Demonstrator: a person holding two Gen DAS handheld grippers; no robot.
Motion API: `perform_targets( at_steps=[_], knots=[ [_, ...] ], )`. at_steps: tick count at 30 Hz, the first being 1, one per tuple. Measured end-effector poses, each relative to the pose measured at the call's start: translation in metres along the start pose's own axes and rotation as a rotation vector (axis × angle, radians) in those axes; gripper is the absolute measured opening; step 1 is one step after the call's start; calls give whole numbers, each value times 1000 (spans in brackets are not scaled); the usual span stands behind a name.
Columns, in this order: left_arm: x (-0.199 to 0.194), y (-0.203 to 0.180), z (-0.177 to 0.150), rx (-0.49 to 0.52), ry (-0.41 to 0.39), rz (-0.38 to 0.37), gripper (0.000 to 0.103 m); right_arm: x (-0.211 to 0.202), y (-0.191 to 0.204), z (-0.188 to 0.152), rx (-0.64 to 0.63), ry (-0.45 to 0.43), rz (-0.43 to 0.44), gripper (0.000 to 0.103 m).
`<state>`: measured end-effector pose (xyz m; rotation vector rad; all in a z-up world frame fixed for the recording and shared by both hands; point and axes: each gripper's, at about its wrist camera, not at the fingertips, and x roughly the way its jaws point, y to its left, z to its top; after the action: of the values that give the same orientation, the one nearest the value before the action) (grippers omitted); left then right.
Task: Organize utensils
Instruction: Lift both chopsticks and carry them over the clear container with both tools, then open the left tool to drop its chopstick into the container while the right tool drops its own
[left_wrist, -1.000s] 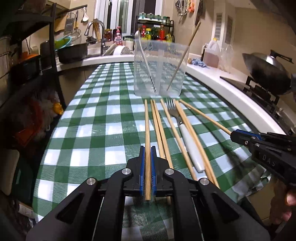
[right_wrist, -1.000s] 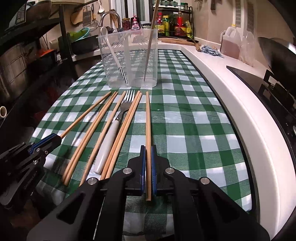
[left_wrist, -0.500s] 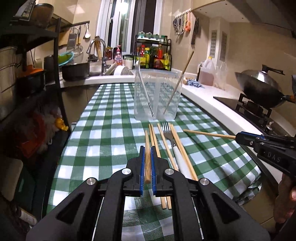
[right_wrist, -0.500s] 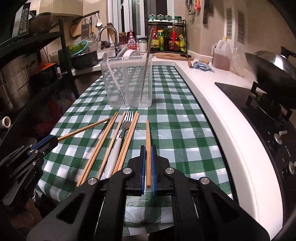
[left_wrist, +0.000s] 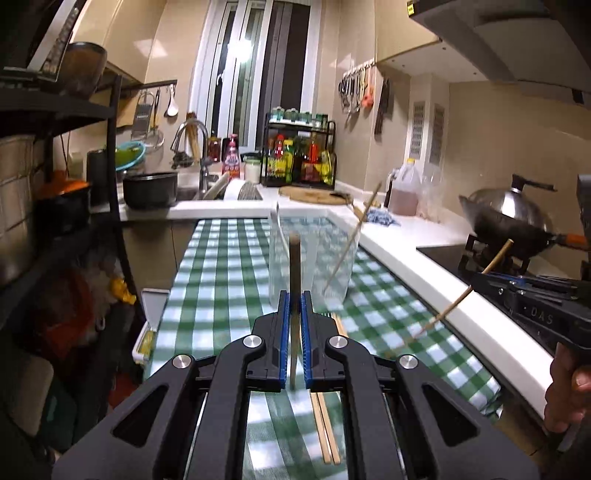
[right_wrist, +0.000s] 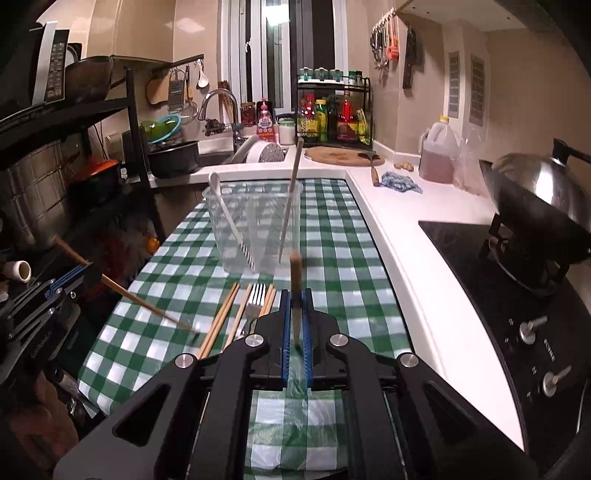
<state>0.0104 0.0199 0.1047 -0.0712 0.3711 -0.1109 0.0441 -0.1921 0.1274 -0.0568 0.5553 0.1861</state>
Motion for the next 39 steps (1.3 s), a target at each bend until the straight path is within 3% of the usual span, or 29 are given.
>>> perform_targets(
  at_steps=[9, 14, 23, 28, 39],
  knots=[
    [21, 14, 63, -33, 75, -58, 6, 5, -2, 61, 19, 7, 76, 6],
    [37, 21, 110, -57, 60, -97, 6, 10, -1, 108, 22, -14, 114, 6],
    [78, 15, 202, -48, -99, -129, 6, 32, 2, 199, 43, -166, 115, 6],
    [113, 15, 211, -50, -132, -127, 6, 66, -1, 215, 67, -180, 102, 6],
    [184, 16, 166, 5, 22, -110, 6, 136, -4, 192, 68, -82, 92, 6]
  ],
)
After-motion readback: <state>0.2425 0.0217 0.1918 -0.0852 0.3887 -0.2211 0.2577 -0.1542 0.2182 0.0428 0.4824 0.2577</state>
